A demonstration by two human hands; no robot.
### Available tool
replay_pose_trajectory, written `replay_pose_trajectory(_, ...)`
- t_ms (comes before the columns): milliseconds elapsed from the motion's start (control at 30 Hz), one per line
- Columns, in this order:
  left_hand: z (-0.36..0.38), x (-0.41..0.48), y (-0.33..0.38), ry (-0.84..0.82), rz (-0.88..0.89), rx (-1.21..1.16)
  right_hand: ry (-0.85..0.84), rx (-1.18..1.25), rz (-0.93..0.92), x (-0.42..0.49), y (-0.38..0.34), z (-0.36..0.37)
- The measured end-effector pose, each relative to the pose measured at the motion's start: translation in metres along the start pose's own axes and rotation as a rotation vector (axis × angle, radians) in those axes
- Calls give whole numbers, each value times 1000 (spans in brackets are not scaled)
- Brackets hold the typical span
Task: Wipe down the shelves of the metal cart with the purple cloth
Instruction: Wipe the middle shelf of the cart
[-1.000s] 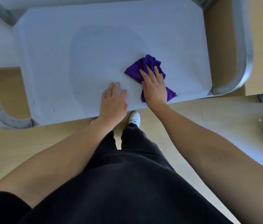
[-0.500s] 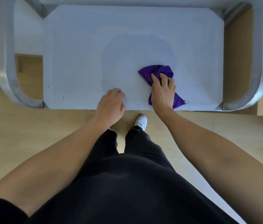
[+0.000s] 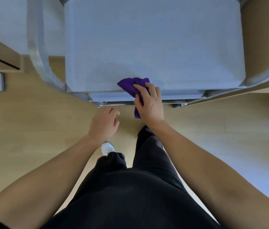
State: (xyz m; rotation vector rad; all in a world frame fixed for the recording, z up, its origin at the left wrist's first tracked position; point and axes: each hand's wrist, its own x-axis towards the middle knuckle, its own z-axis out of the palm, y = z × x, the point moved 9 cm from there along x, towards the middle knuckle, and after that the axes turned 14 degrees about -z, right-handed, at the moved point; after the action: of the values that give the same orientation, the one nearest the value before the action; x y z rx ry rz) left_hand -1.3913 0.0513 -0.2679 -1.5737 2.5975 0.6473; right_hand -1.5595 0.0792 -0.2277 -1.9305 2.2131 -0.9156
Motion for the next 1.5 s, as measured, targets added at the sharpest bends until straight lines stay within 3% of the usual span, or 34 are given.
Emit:
replay_pose_trajectory(300, 11, -44, -67, -38, -74, -28, -62, 18, 29, -56, -72, 50)
replay_pose_trajectory(500, 52, -20, -94, -52, -181, -34, -82, 5, 84, -54, -53, 106)
replay_pose_trajectory(633, 99, 16, -123, -4, -212, 19, -94, -29, -23, -44, -27, 168)
replay_pose_trajectory(867, 156, 69, -177, 191, -189, 126, 2, -41, -267, 1, 0, 262)
replay_pose_trajectory(1100, 171, 87, -193, 466, -110, 118, -142, -122, -440, 29, -3, 345)
replay_pose_trajectory(1300, 172, 92, -196, 665, -93, 130, -209, -231, -549, 39, -4, 370)
replay_pose_trajectory(1500, 173, 92, -197, 733, -137, 102, -225, -132, -560, 44, -2, 374)
